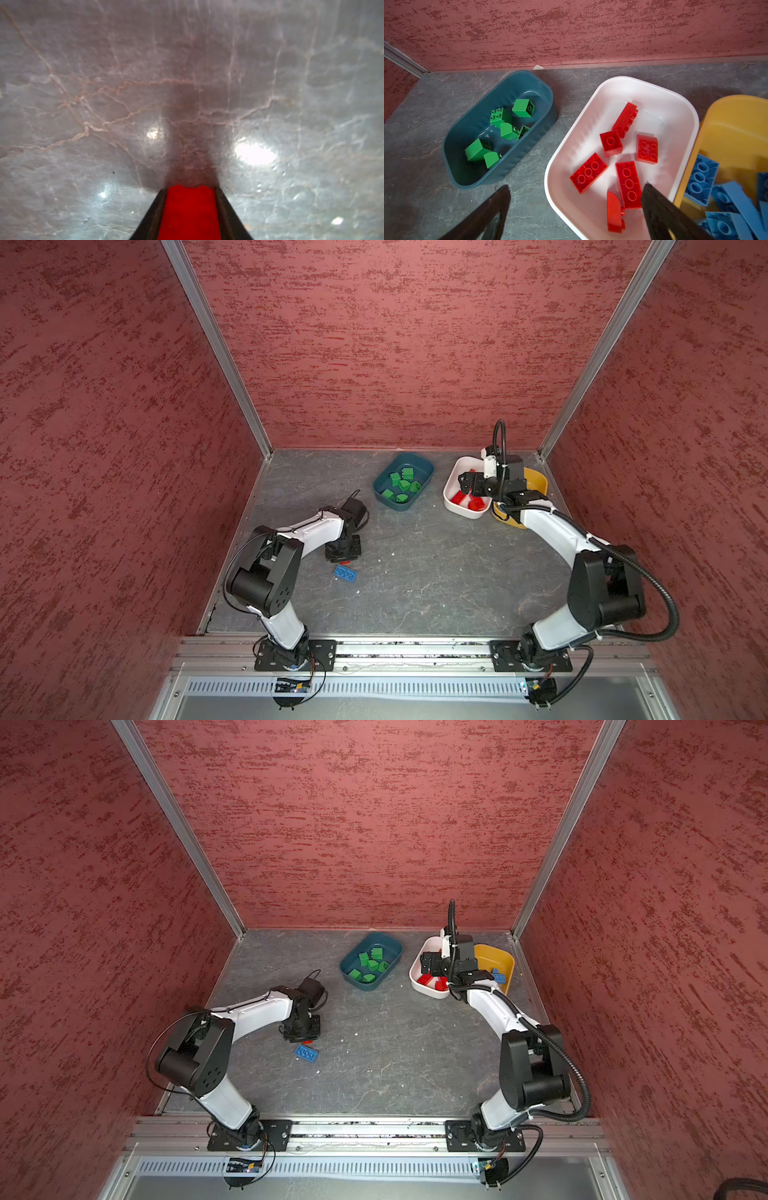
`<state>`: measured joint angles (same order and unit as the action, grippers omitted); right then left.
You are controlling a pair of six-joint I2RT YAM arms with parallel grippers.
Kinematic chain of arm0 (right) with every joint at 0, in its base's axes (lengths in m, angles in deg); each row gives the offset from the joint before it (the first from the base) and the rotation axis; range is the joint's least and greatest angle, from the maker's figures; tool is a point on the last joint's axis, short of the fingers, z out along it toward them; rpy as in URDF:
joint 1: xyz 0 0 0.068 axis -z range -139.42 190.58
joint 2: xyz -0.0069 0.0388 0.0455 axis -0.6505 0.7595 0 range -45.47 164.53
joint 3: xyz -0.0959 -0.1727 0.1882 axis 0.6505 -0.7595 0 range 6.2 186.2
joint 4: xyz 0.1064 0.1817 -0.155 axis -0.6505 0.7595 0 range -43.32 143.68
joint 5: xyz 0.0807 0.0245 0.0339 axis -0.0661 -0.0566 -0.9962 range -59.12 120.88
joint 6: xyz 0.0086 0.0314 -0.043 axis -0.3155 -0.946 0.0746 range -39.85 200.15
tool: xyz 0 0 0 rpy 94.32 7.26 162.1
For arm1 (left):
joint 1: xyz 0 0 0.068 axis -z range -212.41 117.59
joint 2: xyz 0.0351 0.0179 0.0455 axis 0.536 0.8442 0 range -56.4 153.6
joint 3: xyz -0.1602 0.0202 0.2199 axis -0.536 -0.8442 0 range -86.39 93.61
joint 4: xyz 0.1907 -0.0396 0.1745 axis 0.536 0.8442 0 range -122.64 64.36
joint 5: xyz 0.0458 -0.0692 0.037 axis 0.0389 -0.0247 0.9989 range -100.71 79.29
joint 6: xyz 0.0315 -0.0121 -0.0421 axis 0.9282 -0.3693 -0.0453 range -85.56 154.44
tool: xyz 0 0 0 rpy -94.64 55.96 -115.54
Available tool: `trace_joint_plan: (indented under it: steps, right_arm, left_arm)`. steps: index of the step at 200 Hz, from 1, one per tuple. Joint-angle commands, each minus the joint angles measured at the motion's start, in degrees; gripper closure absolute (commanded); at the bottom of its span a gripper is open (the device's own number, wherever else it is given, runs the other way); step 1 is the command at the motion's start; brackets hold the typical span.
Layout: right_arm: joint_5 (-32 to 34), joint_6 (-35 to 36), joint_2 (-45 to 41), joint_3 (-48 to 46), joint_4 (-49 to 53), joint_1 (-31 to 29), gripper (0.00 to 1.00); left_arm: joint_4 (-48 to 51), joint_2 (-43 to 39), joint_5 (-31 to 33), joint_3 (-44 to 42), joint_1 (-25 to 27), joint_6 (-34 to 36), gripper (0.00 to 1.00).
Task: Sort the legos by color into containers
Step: 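Grasp the last red brick from the table with the left gripper, then carry the red brick to the white tub and release it with the left gripper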
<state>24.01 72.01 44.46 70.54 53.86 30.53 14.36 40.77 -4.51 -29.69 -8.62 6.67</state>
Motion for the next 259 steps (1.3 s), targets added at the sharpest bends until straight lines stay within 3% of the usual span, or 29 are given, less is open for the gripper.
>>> trace_joint_plan:
  steps: [1, 77, 122, 162, 190, 226, 259]
  right_arm:
    - [2.07, 0.56, -1.68, -0.51, 0.07, -0.46, 0.01]
    - [6.4, -2.03, -5.84, -5.93, -4.44, -0.41, 0.01]
    - [10.94, -7.66, -9.95, -10.52, -11.45, -0.38, 0.01]
    - [18.65, -12.31, -12.73, -13.74, -13.3, -0.41, 0.01]
    - [23.66, -15.14, -13.8, -14.05, -10.94, -0.37, 0.01]
    - [23.96, -15.31, -15.26, -15.46, -12.33, -0.37, 0.01]
    - [22.08, -15.46, -15.43, -14.96, -11.52, -0.37, 0.01]
  left_arm:
    - [-1.48, 1.36, 4.64, 1.45, 1.33, -0.86, 0.69]
    - [-3.33, 1.91, 5.9, 10.92, 8.4, -4.26, 0.8]
    - [-6.82, 9.32, 2.42, 24.26, 13.62, -2.51, 0.8]
    - [-9.9, 18.74, -4.6, 38.27, 15.94, -0.34, 0.8]
    - [-12.83, 24.41, -12.8, 46.44, 16.37, 0.31, 0.8]
    - [-17.16, 30.36, -21.82, 54.01, 16.49, -0.92, 0.8]
    - [-18.07, 35.82, -25.42, 61.34, 16.97, -1.5, 0.79]
